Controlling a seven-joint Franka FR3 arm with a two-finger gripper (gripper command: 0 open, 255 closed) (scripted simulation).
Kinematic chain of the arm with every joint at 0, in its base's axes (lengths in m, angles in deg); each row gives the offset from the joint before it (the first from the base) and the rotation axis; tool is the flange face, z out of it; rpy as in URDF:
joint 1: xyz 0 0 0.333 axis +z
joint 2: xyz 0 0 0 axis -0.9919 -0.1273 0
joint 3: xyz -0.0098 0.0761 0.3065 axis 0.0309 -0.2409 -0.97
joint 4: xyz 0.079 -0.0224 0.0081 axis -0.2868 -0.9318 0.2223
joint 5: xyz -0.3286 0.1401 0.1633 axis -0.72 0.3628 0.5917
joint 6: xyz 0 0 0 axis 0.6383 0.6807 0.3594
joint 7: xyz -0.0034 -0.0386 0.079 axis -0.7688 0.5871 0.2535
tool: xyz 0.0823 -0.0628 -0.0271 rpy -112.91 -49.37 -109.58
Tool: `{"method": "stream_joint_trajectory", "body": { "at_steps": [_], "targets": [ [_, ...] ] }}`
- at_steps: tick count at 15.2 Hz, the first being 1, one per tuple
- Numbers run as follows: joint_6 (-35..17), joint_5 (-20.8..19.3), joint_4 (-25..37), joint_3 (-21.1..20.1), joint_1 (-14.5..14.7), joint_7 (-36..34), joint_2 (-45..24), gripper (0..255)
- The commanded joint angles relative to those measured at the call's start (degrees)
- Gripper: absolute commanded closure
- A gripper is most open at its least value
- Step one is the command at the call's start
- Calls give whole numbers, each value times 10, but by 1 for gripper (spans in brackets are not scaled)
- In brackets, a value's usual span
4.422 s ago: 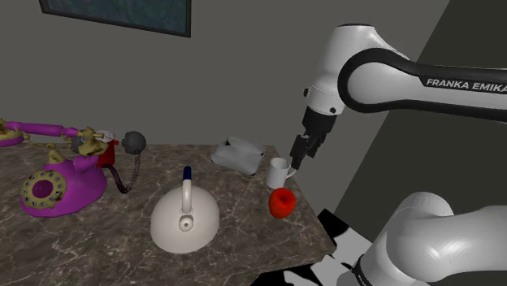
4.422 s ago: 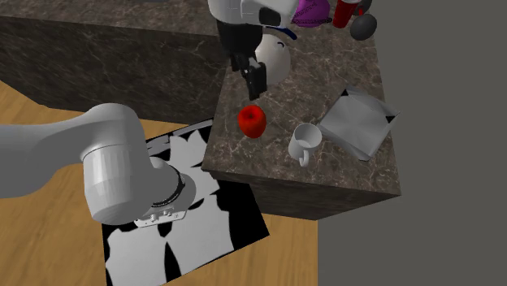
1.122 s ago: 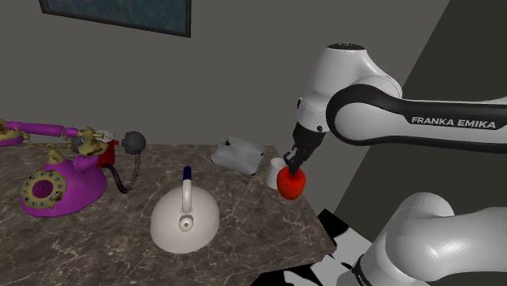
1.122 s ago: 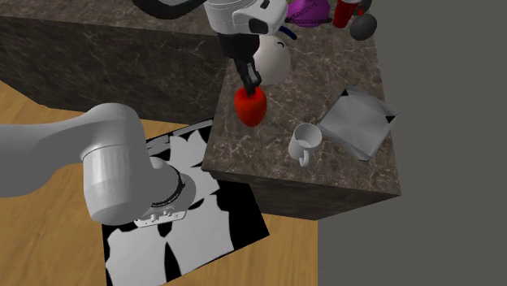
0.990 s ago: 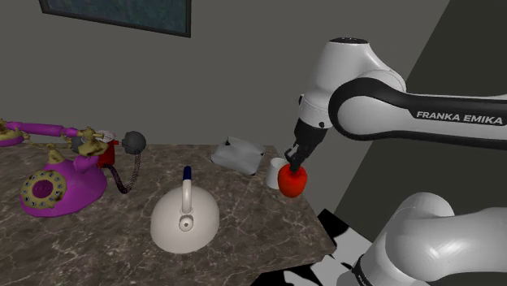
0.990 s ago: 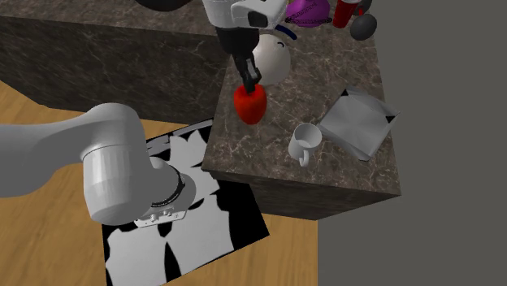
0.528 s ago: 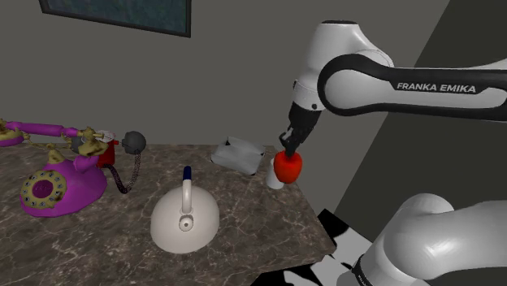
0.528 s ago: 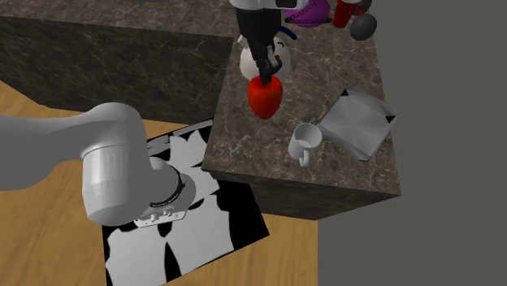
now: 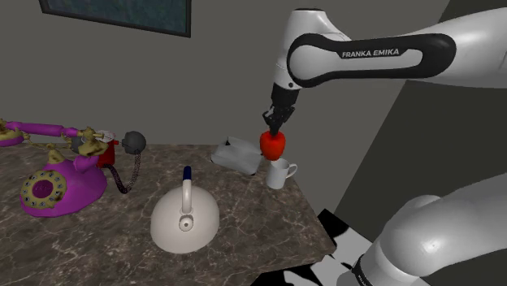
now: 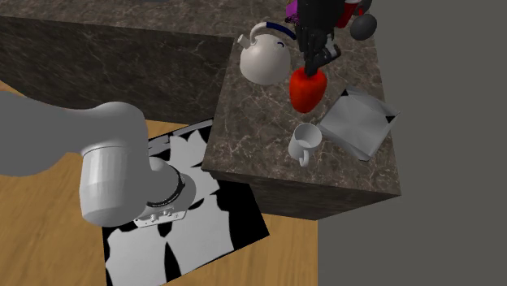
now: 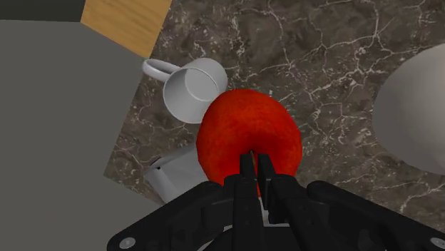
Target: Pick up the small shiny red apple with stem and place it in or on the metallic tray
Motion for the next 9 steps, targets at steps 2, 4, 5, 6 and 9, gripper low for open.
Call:
{"method": "stream_joint_trajectory", "body": {
  "at_steps": [2,4,5,6,9],
  "targets": [
    [0,-16,72,2,-13,5,-72,255],
    [6,-26,120,3,-20,8,-116,255],
    [10,-31,146,4,-23,10,-137,255],
    [15,-35,172,5,-25,11,-159,255],
    [33,-50,255,6,-30,15,-226,255]
  ]
}}
